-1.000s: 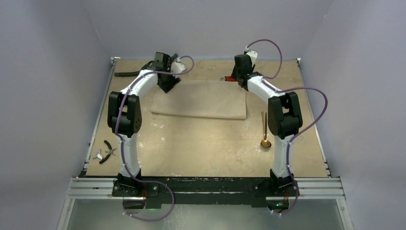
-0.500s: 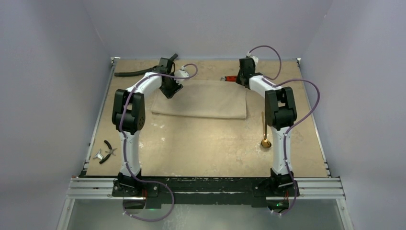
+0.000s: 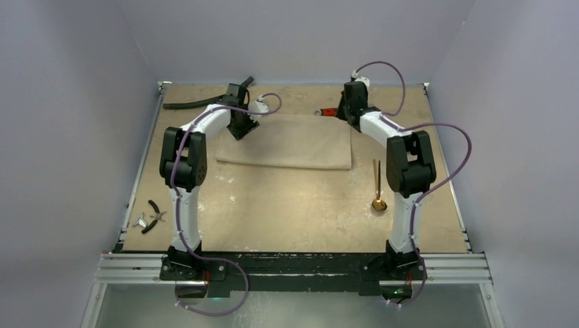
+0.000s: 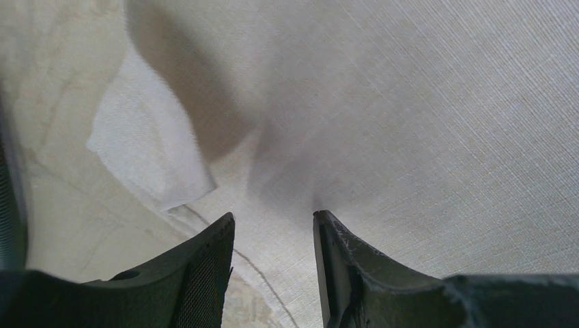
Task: Fold the napkin into a case and place the utensils inside
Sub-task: Pick up the rectangle-folded napkin from the center of the board.
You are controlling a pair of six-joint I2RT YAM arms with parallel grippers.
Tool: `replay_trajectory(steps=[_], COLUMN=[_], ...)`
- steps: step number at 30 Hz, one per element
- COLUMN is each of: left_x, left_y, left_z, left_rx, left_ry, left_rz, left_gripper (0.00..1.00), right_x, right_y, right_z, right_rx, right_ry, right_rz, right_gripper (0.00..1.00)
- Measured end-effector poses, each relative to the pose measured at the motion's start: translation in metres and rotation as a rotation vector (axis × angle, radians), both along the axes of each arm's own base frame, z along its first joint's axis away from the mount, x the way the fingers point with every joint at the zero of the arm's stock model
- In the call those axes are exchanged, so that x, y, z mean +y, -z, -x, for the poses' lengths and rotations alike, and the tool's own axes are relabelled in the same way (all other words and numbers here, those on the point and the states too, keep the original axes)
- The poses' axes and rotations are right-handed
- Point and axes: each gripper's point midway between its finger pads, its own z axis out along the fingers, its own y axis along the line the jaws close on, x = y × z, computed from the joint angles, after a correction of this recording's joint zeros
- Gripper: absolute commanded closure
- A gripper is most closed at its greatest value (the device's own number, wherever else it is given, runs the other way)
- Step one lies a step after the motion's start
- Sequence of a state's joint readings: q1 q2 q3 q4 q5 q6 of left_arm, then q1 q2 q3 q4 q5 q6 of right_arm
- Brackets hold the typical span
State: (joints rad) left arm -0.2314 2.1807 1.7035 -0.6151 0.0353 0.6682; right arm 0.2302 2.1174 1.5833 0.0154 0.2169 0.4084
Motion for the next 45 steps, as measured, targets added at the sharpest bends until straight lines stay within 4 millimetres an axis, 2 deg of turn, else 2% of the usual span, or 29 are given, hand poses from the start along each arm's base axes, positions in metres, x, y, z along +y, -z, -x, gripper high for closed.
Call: replay_trajectory(steps=[2,4,6,8,10,13,16,20,25,30,35,37,40,44,45], left_x=[0.000,0.000,0.001,0.004,0.009,0.022,0.038,0.057,0.063,0.053,0.021,0.012,0.003,-0.002,0.000], left_y=[-0.006,-0.017,-0.030,-0.039,-0.043,-0.036,-0.020,-0.014,-0.032,-0.059,-0.077,-0.074,-0.058,-0.038,-0.033], left_z=[-0.005,-0.017,-0.033,-0.045,-0.055,-0.065,-0.068,-0.071,-0.083,-0.077,-0.057,-0.048,-0.030,-0.018,-0.016], left_rx=[-0.018,-0.062,-0.117,-0.163,-0.192,-0.205,-0.189,-0.195,-0.276,-0.298,-0.228,-0.200,-0.138,-0.075,-0.066], left_ry=[-0.011,-0.032,-0.053,-0.076,-0.098,-0.133,-0.169,-0.212,-0.270,-0.263,-0.161,-0.142,-0.118,-0.114,-0.120], left_rz=[-0.001,0.000,-0.001,-0.003,-0.009,-0.031,-0.062,-0.094,-0.057,0.037,0.189,0.233,0.254,0.224,0.209], left_gripper=[0.55,0.55,0.55,0.55,0.55,0.55,0.55,0.55,0.52,0.51,0.52,0.52,0.54,0.62,0.64], right_x=[0.021,0.056,0.090,0.118,0.137,0.141,0.137,0.140,0.150,0.162,0.166,0.166,0.166,0.165,0.165], right_y=[-0.011,-0.024,-0.029,-0.023,-0.006,0.025,0.051,0.055,0.053,0.055,0.057,0.057,0.057,0.057,0.057], right_z=[0.016,0.031,0.051,0.073,0.094,0.115,0.128,0.130,0.134,0.132,0.130,0.130,0.130,0.130,0.130], right_rx=[-0.015,-0.039,-0.047,-0.028,0.018,0.104,0.176,0.180,0.173,0.171,0.170,0.170,0.170,0.170,0.171], right_ry=[-0.037,-0.101,-0.171,-0.239,-0.288,-0.304,-0.292,-0.291,-0.312,-0.331,-0.338,-0.338,-0.338,-0.336,-0.337], right_rz=[-0.022,-0.061,-0.107,-0.149,-0.180,-0.205,-0.216,-0.223,-0.225,-0.224,-0.222,-0.222,-0.221,-0.219,-0.220], right_gripper=[0.76,0.76,0.76,0.76,0.77,0.78,0.78,0.78,0.78,0.78,0.78,0.78,0.79,0.78,0.75])
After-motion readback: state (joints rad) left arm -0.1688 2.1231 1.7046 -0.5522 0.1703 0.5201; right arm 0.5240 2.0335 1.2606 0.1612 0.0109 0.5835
